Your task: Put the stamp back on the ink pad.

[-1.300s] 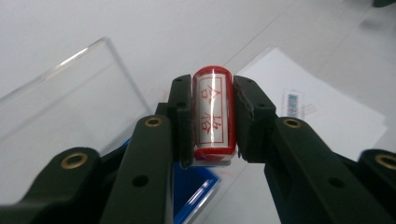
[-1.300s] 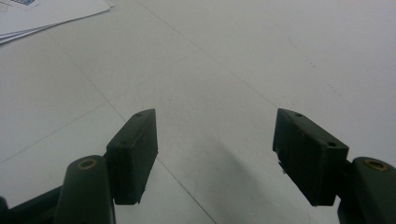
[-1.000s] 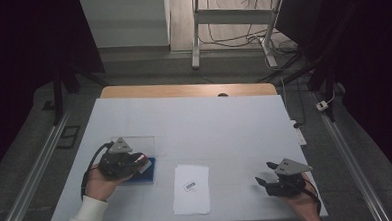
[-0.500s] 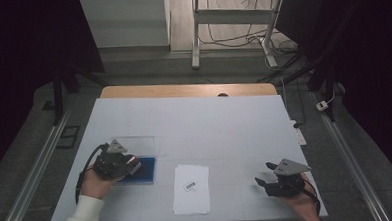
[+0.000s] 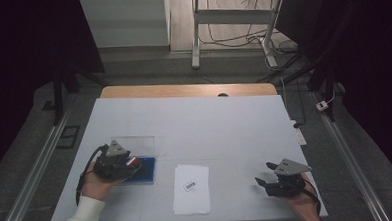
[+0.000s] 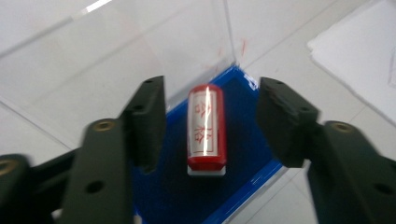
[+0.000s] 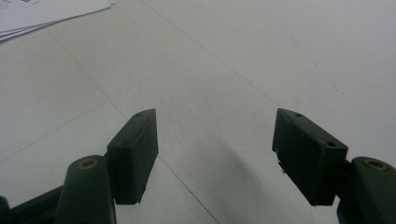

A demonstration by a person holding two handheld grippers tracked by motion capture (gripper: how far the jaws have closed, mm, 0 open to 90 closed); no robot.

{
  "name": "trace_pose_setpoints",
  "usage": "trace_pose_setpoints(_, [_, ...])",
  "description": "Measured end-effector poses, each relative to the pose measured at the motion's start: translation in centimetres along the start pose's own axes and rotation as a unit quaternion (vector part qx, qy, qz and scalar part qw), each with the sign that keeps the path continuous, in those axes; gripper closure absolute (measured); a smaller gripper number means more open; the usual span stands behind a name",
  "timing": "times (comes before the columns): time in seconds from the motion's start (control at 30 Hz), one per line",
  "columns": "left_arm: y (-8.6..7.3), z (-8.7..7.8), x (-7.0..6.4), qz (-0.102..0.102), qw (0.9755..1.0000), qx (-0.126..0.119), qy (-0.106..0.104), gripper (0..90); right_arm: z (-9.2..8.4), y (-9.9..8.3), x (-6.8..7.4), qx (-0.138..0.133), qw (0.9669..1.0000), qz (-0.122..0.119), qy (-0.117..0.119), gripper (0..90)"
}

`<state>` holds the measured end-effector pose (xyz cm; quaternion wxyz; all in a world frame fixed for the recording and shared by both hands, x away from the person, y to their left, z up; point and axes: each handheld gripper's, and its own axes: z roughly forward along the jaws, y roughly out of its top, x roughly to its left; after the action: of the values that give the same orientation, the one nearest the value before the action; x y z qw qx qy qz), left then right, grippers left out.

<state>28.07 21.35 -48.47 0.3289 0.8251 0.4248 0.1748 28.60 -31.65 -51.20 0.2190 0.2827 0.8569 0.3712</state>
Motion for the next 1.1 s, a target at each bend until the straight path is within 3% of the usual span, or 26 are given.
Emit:
trace_pose_setpoints(0.23, [-1.4,-1.9,-1.3,0.007,0.9991,-0.042,-0.008,33.4,0.0,-0.1,0.0,-0.003,1.0,0.004,0.003,30.6])
trace_pose_setpoints(0.4, [-2.8,-3.0,-2.1,-0.002,0.998,-0.063,-0.007,31.0,-0.1,-0.1,0.1,-0.004,1.0,0.004,0.001,30.6])
trace_pose_setpoints(0.63, [-4.4,-3.6,-3.8,-0.007,0.9971,-0.07,-0.027,30.5,-0.5,-0.3,0.2,-0.012,0.9999,0.009,0.004,30.6])
trace_pose_setpoints(0.73, [-4.6,-3.3,-4.4,0.002,0.9976,-0.065,-0.025,30.5,-0.7,-0.5,0.3,-0.021,0.9996,0.013,0.012,30.6])
trace_pose_setpoints(1.1, [-4.7,-3.2,-4.2,-0.002,0.9977,-0.064,-0.021,30.1,-1.1,-0.7,0.6,-0.037,0.9985,0.025,0.032,30.9])
